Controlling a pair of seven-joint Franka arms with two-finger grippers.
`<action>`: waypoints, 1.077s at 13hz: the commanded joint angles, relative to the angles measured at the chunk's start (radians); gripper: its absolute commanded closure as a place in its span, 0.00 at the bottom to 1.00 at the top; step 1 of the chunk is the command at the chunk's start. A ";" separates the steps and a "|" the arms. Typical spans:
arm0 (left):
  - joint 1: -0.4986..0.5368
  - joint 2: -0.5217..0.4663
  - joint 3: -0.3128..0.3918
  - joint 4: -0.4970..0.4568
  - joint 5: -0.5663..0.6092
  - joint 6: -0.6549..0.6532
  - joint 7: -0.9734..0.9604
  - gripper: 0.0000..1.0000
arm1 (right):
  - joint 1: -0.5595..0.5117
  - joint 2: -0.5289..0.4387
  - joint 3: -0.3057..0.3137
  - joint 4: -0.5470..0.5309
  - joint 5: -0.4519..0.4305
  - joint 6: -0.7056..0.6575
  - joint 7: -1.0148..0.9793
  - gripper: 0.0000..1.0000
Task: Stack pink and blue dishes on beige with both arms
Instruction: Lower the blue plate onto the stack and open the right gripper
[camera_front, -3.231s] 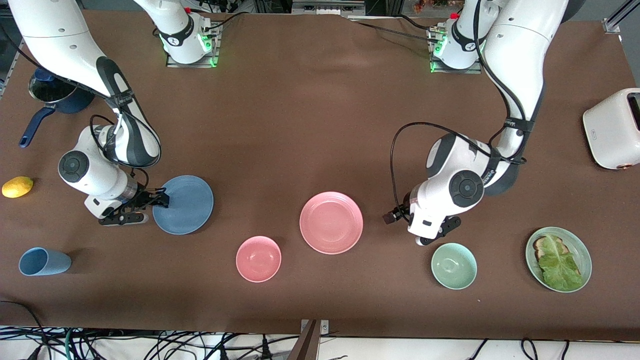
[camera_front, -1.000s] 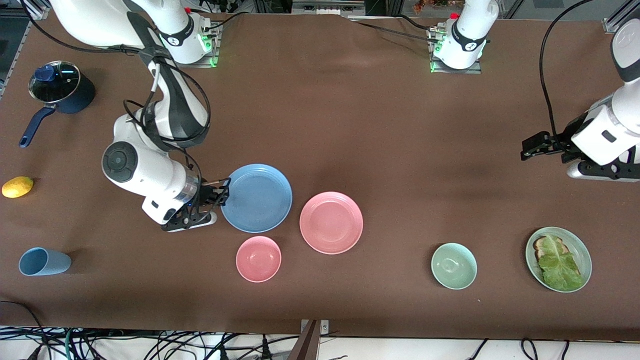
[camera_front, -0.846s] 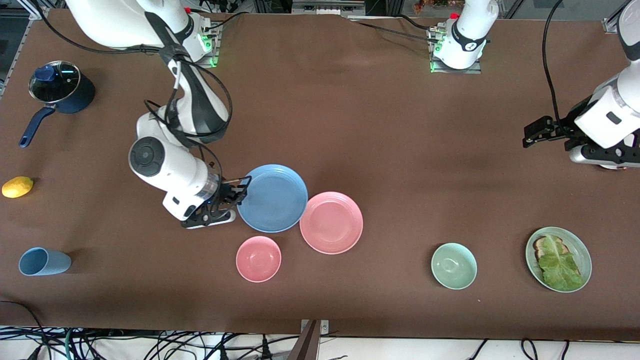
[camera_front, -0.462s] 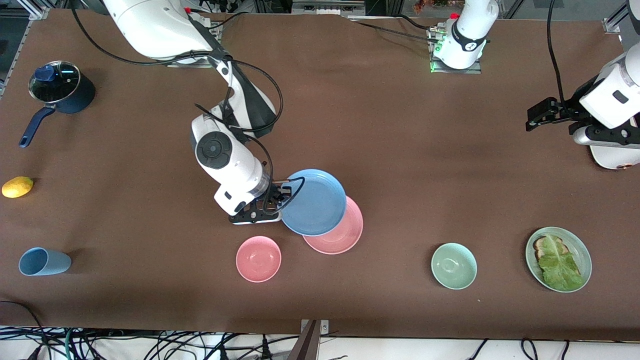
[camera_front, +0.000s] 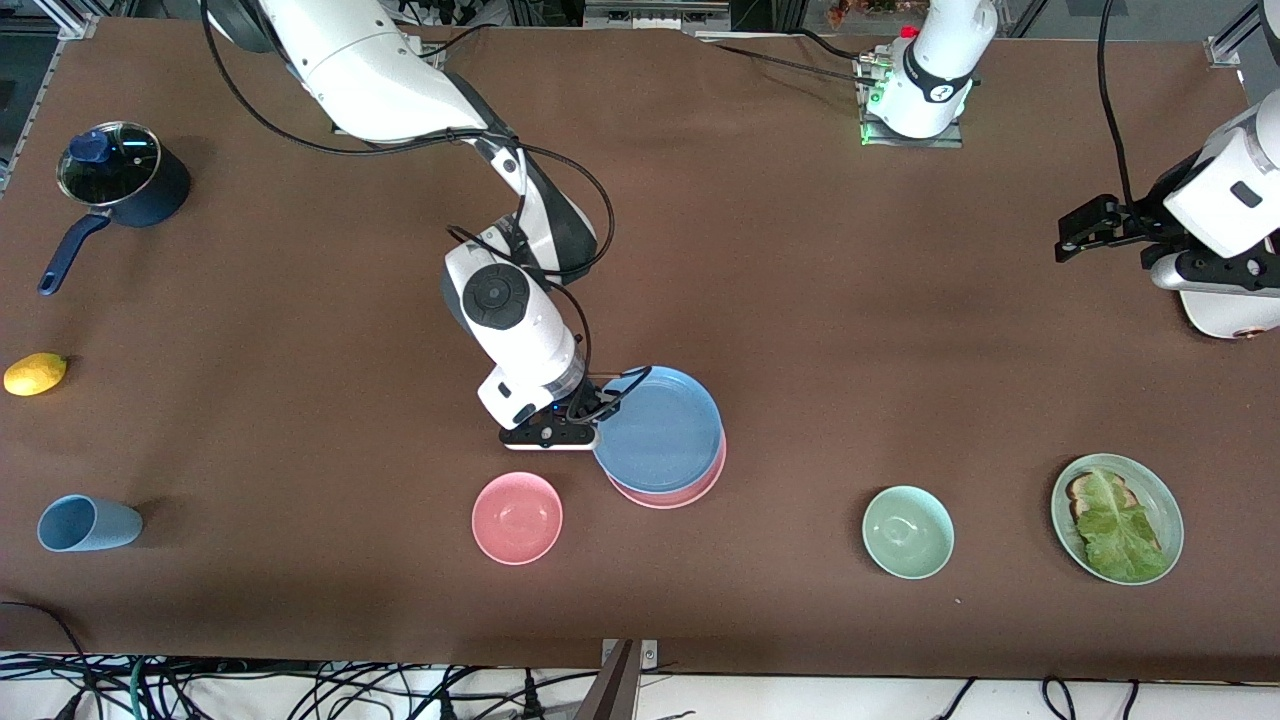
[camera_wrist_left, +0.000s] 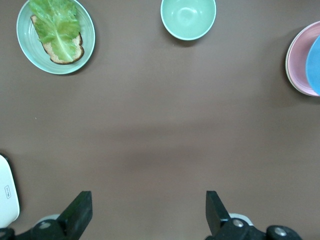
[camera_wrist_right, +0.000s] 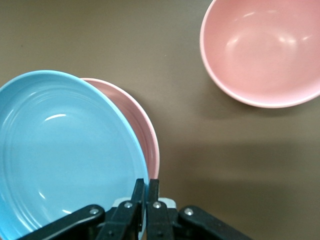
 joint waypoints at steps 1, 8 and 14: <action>0.005 0.003 -0.001 0.010 0.025 0.019 0.020 0.00 | 0.016 0.049 -0.016 0.055 -0.010 0.025 0.034 1.00; 0.003 0.039 -0.001 0.054 0.026 0.016 0.017 0.00 | 0.025 0.095 -0.023 0.064 -0.014 0.093 0.045 1.00; -0.003 0.042 -0.002 0.057 0.026 0.017 0.008 0.00 | -0.005 0.055 -0.023 0.046 -0.017 0.071 0.033 0.27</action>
